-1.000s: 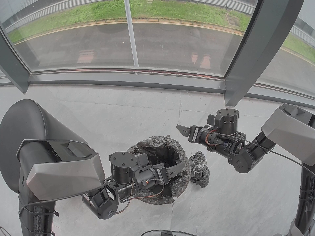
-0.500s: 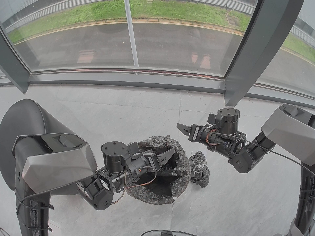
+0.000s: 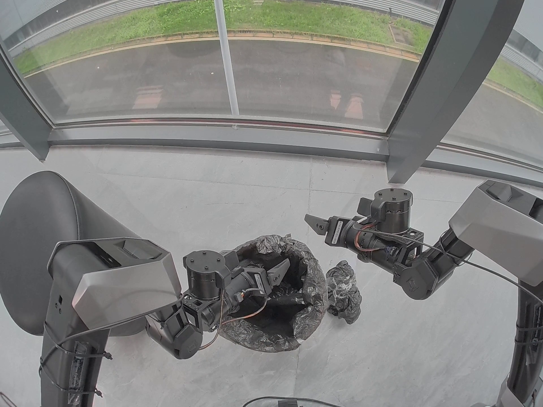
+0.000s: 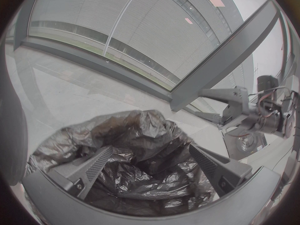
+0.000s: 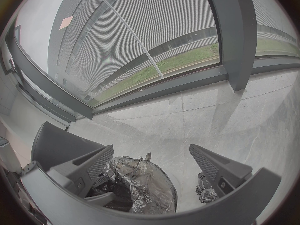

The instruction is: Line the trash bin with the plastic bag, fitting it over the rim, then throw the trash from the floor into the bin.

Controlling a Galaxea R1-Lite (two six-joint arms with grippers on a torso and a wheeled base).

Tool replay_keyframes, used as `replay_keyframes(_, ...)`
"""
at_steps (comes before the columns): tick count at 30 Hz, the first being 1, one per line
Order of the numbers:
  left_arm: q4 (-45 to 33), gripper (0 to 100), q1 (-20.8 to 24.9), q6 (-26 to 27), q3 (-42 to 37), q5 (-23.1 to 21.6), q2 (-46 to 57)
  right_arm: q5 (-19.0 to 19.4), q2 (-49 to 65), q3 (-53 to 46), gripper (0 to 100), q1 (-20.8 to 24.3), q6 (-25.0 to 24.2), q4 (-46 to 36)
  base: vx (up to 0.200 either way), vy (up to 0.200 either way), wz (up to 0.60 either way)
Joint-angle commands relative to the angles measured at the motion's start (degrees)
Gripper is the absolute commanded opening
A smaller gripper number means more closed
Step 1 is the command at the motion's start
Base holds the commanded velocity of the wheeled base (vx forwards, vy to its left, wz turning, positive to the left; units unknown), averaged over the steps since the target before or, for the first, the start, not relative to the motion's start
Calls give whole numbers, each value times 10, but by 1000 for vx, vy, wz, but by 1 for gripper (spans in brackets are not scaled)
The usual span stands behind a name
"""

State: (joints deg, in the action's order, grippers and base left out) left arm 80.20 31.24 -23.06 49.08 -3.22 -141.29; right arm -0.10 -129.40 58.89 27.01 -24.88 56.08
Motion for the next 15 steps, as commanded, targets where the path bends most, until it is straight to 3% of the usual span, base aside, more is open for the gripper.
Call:
replay_keyframes(1, 1, 100, 0, 7, 10, 8, -36, 0, -1, 0, 100, 1, 0, 0, 0, 0, 0)
replay_keyframes(10, 8, 100, 4, 17, 8, 8, -45, 0, -2, 0, 100, 1, 0, 0, 0, 0, 0)
replay_keyframes(15, 10, 100, 13, 17, 1, 32, -30, 0, -3, 0, 100, 1, 0, 0, 0, 0, 0)
